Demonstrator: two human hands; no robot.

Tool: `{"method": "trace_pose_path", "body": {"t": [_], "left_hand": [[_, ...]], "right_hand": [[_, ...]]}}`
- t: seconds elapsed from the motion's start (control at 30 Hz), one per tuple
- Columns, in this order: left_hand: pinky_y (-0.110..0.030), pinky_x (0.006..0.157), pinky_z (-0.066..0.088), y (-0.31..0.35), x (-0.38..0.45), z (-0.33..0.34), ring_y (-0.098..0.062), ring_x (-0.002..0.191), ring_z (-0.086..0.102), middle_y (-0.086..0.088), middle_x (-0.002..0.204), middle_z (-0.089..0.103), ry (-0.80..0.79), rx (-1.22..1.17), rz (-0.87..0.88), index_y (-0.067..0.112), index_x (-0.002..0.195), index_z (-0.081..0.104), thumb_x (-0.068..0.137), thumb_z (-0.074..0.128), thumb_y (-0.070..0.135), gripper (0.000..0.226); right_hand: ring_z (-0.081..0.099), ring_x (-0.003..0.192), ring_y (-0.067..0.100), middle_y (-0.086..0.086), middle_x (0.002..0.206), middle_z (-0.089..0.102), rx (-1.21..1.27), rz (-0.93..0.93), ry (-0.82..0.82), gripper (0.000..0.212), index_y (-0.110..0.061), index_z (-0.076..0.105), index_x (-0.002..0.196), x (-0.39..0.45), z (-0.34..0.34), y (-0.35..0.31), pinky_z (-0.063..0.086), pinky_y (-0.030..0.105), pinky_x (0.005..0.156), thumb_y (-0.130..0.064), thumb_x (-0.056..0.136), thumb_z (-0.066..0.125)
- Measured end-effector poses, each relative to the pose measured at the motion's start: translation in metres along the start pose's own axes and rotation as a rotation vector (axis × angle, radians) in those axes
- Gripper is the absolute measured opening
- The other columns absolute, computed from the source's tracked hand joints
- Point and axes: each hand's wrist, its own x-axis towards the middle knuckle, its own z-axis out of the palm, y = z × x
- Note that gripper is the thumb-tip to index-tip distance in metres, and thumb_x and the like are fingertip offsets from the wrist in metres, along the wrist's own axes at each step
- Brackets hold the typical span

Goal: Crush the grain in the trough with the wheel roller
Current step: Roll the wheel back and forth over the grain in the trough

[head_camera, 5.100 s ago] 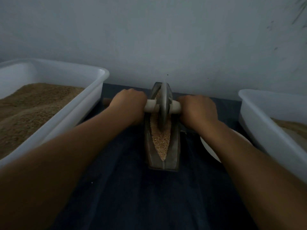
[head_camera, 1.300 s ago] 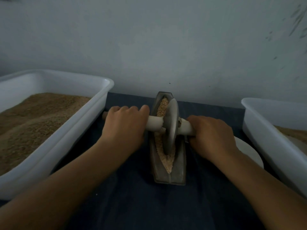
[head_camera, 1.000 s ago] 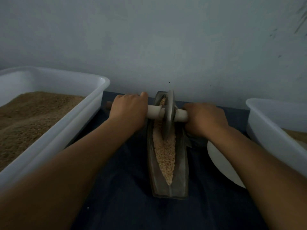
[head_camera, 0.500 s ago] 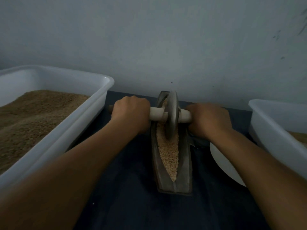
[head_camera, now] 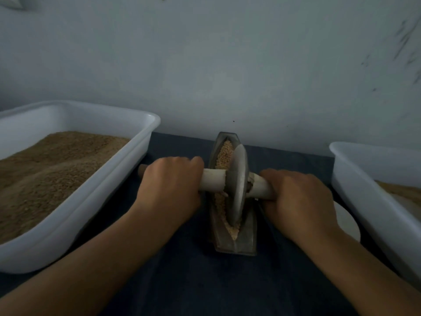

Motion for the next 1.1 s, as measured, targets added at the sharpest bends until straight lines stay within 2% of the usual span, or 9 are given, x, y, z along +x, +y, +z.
{"method": "trace_pose_path", "body": {"t": [0.07, 0.13, 0.2, 0.27, 0.5, 0.7, 0.8, 0.93, 1.1], "left_hand": [[-0.025, 0.048, 0.015, 0.001, 0.000, 0.002, -0.010, 0.072, 0.048, 0.011, 0.094, 0.061, 0.036, 0.021, 0.023, 0.031, 0.103, 0.046, 0.085, 0.063, 0.047, 0.029], [-0.024, 0.058, 0.026, 0.002, 0.005, 0.007, -0.011, 0.082, 0.056, 0.010, 0.096, 0.062, 0.075, 0.010, 0.061, 0.030, 0.101, 0.046, 0.084, 0.065, 0.045, 0.030], [-0.027, 0.070, 0.032, 0.002, 0.015, 0.012, -0.014, 0.086, 0.059, 0.007, 0.096, 0.063, 0.085, 0.005, 0.098, 0.028, 0.100, 0.046, 0.083, 0.067, 0.042, 0.031], [-0.029, 0.073, 0.034, 0.002, 0.030, 0.017, -0.015, 0.086, 0.060, 0.005, 0.096, 0.063, 0.060, 0.027, 0.122, 0.026, 0.102, 0.047, 0.082, 0.068, 0.040, 0.032], [-0.033, 0.069, 0.038, -0.001, 0.079, 0.035, -0.021, 0.086, 0.060, -0.001, 0.098, 0.063, -0.102, -0.006, 0.047, 0.022, 0.111, 0.049, 0.085, 0.066, 0.034, 0.034], [-0.034, 0.067, 0.041, -0.005, 0.097, 0.042, -0.020, 0.081, 0.052, -0.003, 0.101, 0.063, -0.168, -0.097, -0.003, 0.022, 0.113, 0.055, 0.087, 0.065, 0.032, 0.030], [-0.035, 0.067, 0.042, -0.006, 0.095, 0.044, -0.020, 0.081, 0.053, -0.002, 0.098, 0.061, -0.159, -0.093, -0.008, 0.022, 0.111, 0.054, 0.086, 0.066, 0.033, 0.030], [-0.035, 0.065, 0.042, -0.006, 0.088, 0.042, -0.019, 0.077, 0.049, 0.000, 0.088, 0.055, -0.165, -0.065, -0.004, 0.022, 0.107, 0.054, 0.084, 0.067, 0.036, 0.030], [-0.034, 0.062, 0.040, -0.003, 0.068, 0.032, -0.018, 0.073, 0.045, 0.002, 0.081, 0.047, -0.136, -0.037, 0.001, 0.024, 0.100, 0.049, 0.083, 0.067, 0.036, 0.028]], "right_hand": [[0.062, 0.068, 0.021, -0.004, 0.075, 0.066, 0.010, 0.009, -0.025, 0.018, -0.027, 0.068, 0.089, -0.001, 0.001, 0.001, 0.045, 0.031, 0.061, -0.026, 0.074, 0.078], [0.063, 0.074, 0.020, -0.005, 0.081, 0.067, 0.020, 0.013, -0.049, 0.018, -0.029, 0.067, 0.094, 0.003, 0.006, 0.002, 0.046, 0.033, 0.065, -0.028, 0.078, 0.074], [0.062, 0.080, 0.017, -0.008, 0.088, 0.066, 0.007, 0.015, -0.078, 0.020, -0.032, 0.063, 0.100, 0.009, 0.014, 0.005, 0.041, 0.031, 0.065, -0.033, 0.081, 0.069], [0.062, 0.082, 0.016, -0.009, 0.090, 0.066, -0.011, 0.022, -0.105, 0.023, -0.035, 0.059, 0.102, 0.018, 0.023, 0.010, 0.034, 0.029, 0.063, -0.038, 0.081, 0.067], [0.062, 0.082, 0.018, -0.011, 0.091, 0.066, -0.099, 0.067, -0.204, 0.023, -0.037, 0.060, 0.099, 0.072, 0.048, 0.022, 0.020, 0.026, 0.049, -0.043, 0.077, 0.063], [0.061, 0.080, 0.022, -0.004, 0.097, 0.067, -0.107, 0.043, -0.301, 0.023, -0.036, 0.063, 0.100, 0.108, 0.052, 0.028, 0.026, 0.025, 0.050, -0.040, 0.078, 0.064], [0.061, 0.079, 0.022, -0.003, 0.095, 0.067, -0.118, 0.048, -0.287, 0.022, -0.036, 0.065, 0.100, 0.107, 0.051, 0.027, 0.021, 0.024, 0.048, -0.039, 0.079, 0.064], [0.048, 0.066, 0.017, -0.005, 0.087, 0.066, -0.099, 0.065, -0.249, 0.012, -0.034, 0.064, 0.091, 0.093, 0.049, 0.024, 0.020, 0.023, 0.047, -0.038, 0.080, 0.064], [0.062, 0.077, 0.021, -0.008, 0.084, 0.066, -0.065, 0.067, -0.125, 0.017, -0.035, 0.063, 0.093, 0.064, 0.048, 0.019, 0.023, 0.027, 0.051, -0.043, 0.078, 0.063]]}}
